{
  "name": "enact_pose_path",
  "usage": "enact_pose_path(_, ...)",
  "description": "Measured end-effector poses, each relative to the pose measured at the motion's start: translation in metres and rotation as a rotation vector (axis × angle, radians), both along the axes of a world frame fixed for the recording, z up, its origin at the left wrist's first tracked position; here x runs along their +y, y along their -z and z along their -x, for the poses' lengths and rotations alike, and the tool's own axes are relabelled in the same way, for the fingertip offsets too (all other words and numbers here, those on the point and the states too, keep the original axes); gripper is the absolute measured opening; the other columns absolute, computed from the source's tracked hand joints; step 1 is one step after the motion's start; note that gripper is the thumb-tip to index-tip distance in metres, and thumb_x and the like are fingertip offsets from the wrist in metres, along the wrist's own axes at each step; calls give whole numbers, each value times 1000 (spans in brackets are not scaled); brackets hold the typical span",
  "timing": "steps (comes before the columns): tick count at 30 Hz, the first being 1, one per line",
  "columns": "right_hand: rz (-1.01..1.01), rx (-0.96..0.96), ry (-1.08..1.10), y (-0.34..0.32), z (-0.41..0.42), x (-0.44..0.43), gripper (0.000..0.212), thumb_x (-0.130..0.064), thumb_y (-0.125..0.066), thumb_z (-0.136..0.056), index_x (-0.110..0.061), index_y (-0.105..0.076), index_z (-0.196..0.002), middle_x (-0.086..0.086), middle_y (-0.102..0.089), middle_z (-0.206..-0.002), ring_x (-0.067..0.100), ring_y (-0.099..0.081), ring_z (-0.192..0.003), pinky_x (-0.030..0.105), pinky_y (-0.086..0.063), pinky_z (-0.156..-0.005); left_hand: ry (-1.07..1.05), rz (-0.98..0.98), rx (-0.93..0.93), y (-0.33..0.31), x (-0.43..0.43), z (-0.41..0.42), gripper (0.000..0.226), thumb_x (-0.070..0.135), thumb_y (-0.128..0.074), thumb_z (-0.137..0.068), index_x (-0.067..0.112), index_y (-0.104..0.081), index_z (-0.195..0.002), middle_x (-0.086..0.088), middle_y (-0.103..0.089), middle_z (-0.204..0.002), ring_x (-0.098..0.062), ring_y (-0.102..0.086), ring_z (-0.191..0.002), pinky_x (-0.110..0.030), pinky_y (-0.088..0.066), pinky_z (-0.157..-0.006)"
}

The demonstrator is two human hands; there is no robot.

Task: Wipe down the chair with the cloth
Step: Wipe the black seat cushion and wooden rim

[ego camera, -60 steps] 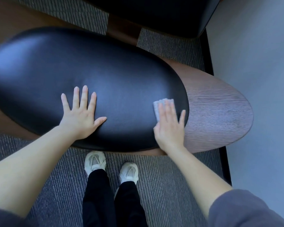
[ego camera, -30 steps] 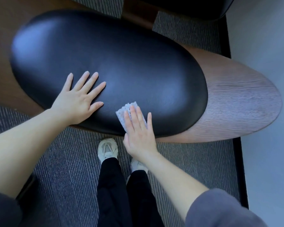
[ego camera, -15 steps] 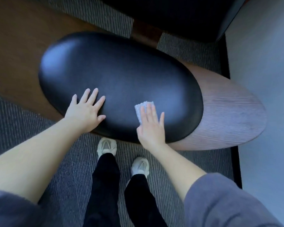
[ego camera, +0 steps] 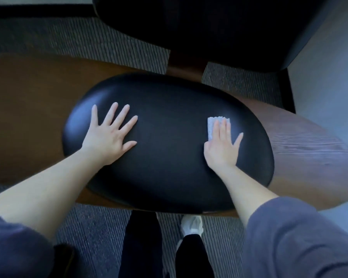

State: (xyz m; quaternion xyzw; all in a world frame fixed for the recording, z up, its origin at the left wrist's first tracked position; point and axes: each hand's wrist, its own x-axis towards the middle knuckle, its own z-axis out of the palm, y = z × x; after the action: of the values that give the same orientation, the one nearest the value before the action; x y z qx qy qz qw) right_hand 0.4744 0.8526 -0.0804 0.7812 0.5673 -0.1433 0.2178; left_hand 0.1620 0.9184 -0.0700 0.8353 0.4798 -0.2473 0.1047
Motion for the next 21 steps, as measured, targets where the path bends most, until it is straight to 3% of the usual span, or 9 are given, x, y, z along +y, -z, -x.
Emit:
enact_pose_path(3, -40, -70, 96, 11, -12, 28, 69, -24, -33, -97, -9, 1, -156, 9, 6, -164, 22, 11, -151, 56, 0, -120, 7, -52, -34, 12, 26, 3, 76, 66, 1, -87, 32, -6, -156, -1, 3, -164, -28, 5, -151, -66, 2, -112)
enact_pose_path(7, -135, -57, 246, 30, -11, 70, 69, -22, -37, -97, -3, -5, -155, 18, -2, -163, 31, 4, -151, 51, -2, -121, -117, -144, -140, 24, 49, 9, 65, 57, -23, -97, 24, -27, -153, -10, -17, -162, -32, -12, -149, -63, -9, -112)
enact_pose_path(10, -163, -46, 286, 41, -12, 100, 66, -22, -36, -97, -3, -12, -155, 18, -10, -162, 31, -3, -151, 51, -2, -121, -188, -208, -243, 29, 52, 11, 62, 46, -29, -96, 15, -36, -149, -15, -26, -158, -34, -22, -146, -57, -16, -114)
enact_pose_path(14, -153, 33, 215, 50, -10, 135, 58, -24, -34, -96, -17, -23, -153, 13, -29, -155, 27, -17, -146, 53, -2, -120, -208, -241, -297, 29, 50, 11, 61, 41, -33, -93, 13, -41, -147, -16, -31, -156, -33, -25, -145, -54, -15, -116)
enact_pose_path(21, -4, 243, -30, 68, 65, 208, 51, -27, -29, -99, -27, -34, -150, 8, -37, -153, 29, -35, -138, 52, -5, -120, -208, -255, -300, 30, 50, 11, 60, 37, -37, -92, 13, -43, -146, -16, -31, -156, -33, -26, -145, -54, -16, -118)
